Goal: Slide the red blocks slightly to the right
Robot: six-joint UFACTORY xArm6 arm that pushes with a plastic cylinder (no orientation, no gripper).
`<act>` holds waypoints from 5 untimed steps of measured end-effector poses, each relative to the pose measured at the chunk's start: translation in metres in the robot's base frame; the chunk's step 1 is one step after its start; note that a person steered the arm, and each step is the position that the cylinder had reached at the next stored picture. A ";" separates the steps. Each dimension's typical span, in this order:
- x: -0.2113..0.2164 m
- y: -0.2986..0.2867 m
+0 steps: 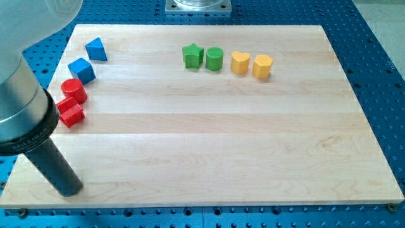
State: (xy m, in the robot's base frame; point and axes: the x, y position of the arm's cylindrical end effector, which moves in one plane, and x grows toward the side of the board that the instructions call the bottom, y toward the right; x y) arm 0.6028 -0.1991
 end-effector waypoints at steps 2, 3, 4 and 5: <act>0.006 0.005; 0.009 0.003; 0.010 -0.017; -0.018 -0.105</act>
State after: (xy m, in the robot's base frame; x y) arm 0.5848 -0.3043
